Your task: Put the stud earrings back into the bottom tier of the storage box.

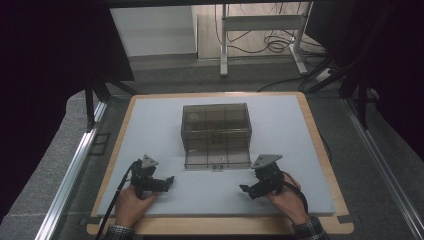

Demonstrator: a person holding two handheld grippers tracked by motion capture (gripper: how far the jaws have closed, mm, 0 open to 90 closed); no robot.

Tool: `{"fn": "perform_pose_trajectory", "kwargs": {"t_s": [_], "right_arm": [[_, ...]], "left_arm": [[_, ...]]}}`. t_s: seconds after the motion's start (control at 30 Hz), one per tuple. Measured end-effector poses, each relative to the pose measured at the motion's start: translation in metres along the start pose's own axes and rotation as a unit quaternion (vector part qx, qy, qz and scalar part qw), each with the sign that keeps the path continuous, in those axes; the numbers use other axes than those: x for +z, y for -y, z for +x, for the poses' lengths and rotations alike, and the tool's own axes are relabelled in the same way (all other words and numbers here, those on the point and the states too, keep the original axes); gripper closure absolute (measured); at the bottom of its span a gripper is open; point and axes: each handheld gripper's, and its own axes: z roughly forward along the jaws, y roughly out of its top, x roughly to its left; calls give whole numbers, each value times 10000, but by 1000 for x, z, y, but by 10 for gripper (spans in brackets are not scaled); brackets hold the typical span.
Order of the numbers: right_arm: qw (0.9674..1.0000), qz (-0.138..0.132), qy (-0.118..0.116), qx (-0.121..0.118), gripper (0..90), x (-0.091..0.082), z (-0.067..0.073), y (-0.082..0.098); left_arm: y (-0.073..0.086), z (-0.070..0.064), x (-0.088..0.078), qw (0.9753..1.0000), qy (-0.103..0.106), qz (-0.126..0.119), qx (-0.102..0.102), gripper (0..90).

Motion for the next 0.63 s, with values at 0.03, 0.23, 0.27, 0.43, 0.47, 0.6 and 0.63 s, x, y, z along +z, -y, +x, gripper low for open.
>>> {"fn": "perform_pose_trajectory", "kwargs": {"t_s": [0.03,0.23,0.27,0.43,0.47,0.6,0.63], "right_arm": [[10000,-7,25,1,45,0,0,2],[9999,-36,130,-1,41,3,-1,17],[9999,-36,147,12,41,3,-1,18],[9996,-147,155,193,34,4,-3,26],[9996,-149,164,190,33,4,-2,26],[9995,-158,139,223,33,5,-3,27],[9995,-163,152,220,33,5,-3,27]], "left_arm": [[0,0,0,10000,1,-1,-3,0],[0,0,0,10000,1,-2,26,0],[0,0,0,10000,1,-2,27,0],[0,0,0,10000,1,-1,28,0],[0,0,0,10000,-1,1,27,0],[0,0,0,10000,-2,-2,31,0],[0,1,0,10000,8,3,21,0]]}}
